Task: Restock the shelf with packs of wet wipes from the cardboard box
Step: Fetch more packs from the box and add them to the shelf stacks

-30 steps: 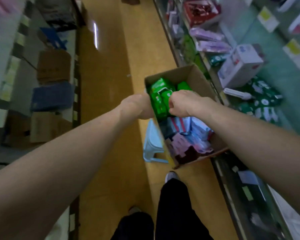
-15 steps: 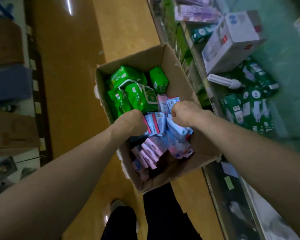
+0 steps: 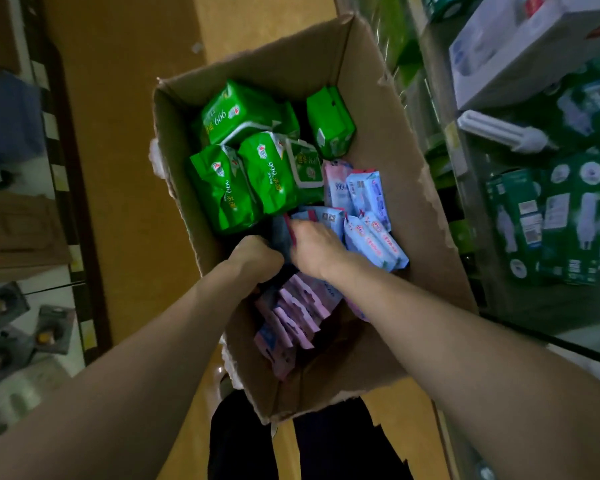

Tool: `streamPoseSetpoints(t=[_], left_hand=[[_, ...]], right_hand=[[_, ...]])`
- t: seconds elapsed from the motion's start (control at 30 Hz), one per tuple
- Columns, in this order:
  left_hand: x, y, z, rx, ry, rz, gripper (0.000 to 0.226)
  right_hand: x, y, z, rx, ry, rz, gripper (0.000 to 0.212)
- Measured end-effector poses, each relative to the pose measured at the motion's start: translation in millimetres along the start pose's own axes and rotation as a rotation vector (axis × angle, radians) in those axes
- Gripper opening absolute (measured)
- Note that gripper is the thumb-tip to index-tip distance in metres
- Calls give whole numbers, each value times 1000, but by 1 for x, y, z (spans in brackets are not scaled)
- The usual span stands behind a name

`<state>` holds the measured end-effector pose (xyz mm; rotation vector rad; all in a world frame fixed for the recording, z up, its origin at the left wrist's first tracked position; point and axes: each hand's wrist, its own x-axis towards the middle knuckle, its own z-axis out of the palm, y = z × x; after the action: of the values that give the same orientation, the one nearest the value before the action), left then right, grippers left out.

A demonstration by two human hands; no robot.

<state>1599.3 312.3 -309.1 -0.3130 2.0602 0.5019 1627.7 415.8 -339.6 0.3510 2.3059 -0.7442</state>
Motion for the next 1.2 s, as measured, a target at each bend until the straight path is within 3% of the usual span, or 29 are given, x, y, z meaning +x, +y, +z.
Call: streamPoseSetpoints(t=[0.13, 0.27, 0.37, 0.53, 0.67, 0.8, 0.9, 0.97, 1.03, 1.1, 1.2], left_hand=[[10, -4, 1, -222, 1, -114, 34], [18, -6, 0, -306, 15, -162, 36], [18, -6, 2, -160, 25, -64, 55], [15, -14, 14, 111, -42, 185, 110], [9, -17, 17, 317, 0, 363, 127], [5, -14, 14, 410, 29, 436, 117], [3, -9, 12, 303, 88, 313, 86], [5, -8, 11, 231, 160, 227, 58], [8, -9, 12, 242, 195, 197, 42], [11, -9, 14, 279, 160, 188, 44], [17, -9, 17, 310, 74, 175, 60]], right_hand=[[17, -16, 10, 96, -19, 129, 34], [30, -22, 15, 43, -20, 176, 32], [31, -19, 15, 81, -116, 184, 35], [24, -2, -12, 283, -284, 222, 23], [15, 14, -38, 398, -427, 204, 28], [5, 19, -41, 657, -472, 200, 25], [7, 26, -33, 901, -231, 303, 33], [14, 32, -29, 602, -20, 319, 32], [16, 26, -24, 203, 14, 292, 26], [16, 14, -18, 38, -10, 285, 32], [24, 3, -6, 50, -28, 314, 43]])
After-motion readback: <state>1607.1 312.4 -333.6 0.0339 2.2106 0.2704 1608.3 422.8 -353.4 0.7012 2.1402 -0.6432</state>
